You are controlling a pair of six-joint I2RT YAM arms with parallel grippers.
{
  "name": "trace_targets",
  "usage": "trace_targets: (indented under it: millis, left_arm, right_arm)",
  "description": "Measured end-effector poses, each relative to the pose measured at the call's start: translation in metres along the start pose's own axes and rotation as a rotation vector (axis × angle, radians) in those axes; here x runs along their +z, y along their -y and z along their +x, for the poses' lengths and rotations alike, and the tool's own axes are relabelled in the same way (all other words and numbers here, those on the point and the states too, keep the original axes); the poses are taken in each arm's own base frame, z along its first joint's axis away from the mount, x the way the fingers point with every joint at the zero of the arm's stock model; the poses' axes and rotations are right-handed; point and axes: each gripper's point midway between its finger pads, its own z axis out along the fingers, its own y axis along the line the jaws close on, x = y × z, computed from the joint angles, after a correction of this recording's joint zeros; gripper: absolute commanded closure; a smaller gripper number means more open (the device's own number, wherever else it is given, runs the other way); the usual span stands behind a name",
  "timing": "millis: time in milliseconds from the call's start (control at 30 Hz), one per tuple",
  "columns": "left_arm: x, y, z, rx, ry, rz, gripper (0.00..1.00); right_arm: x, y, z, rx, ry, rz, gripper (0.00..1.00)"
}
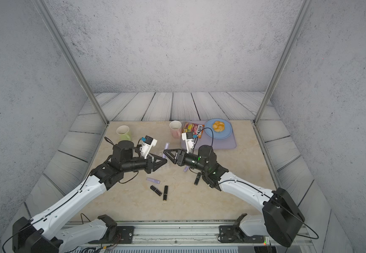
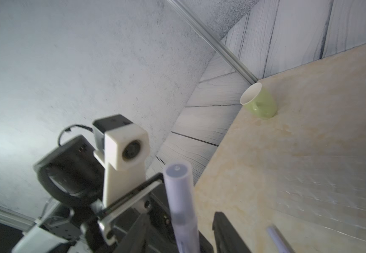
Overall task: Arrange the lipsticks in the organizer
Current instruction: Pick up the lipstick at the center of the board.
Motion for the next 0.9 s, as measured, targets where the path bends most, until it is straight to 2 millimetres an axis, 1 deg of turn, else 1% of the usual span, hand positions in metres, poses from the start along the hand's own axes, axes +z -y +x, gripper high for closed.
trace_targets:
  millis: [100, 167, 233, 300, 367, 467, 567, 733, 800, 900]
  left_arm:
    - [-0.001, -0.003, 0.001, 0.041, -0.013, -0.040, 1.00]
    - [-0.001, -0.005, 0.004, 0.065, -0.025, -0.060, 1.00]
    - [0.000, -0.006, 0.008, 0.084, -0.043, -0.075, 1.00]
    - [0.001, -0.008, 0.013, 0.102, -0.062, -0.089, 1.00]
    - [0.002, -0.011, 0.017, 0.115, -0.077, -0.104, 1.00]
    - [0.003, -0.015, 0.019, 0.127, -0.091, -0.126, 1.00]
    - [0.003, -0.018, 0.023, 0.128, -0.110, -0.138, 1.00]
    - [0.003, -0.018, 0.019, 0.138, -0.103, -0.145, 1.00]
    - [0.003, -0.018, 0.019, 0.138, -0.102, -0.147, 1.00]
    - [0.003, -0.019, 0.020, 0.136, -0.107, -0.153, 1.00]
  right_arm:
    - [-0.007, 0.018, -0.018, 0.074, 0.001, 0.067, 0.44]
    - [-0.009, 0.023, -0.029, 0.111, -0.019, 0.099, 0.45]
    - [-0.006, 0.020, -0.038, 0.129, -0.057, 0.118, 0.47]
    - [-0.001, 0.008, -0.041, 0.131, -0.106, 0.109, 0.49]
    - [0.001, -0.003, -0.037, 0.127, -0.148, 0.093, 0.52]
    - [0.001, -0.006, -0.026, 0.137, -0.200, 0.095, 0.59]
    - [0.003, 0.001, -0.017, 0.150, -0.236, 0.123, 0.63]
    - [0.007, 0.012, -0.001, 0.173, -0.298, 0.163, 0.67]
    - [0.008, 0.016, 0.006, 0.184, -0.321, 0.176, 0.70]
    - [0.009, 0.020, 0.011, 0.195, -0.336, 0.187, 0.77]
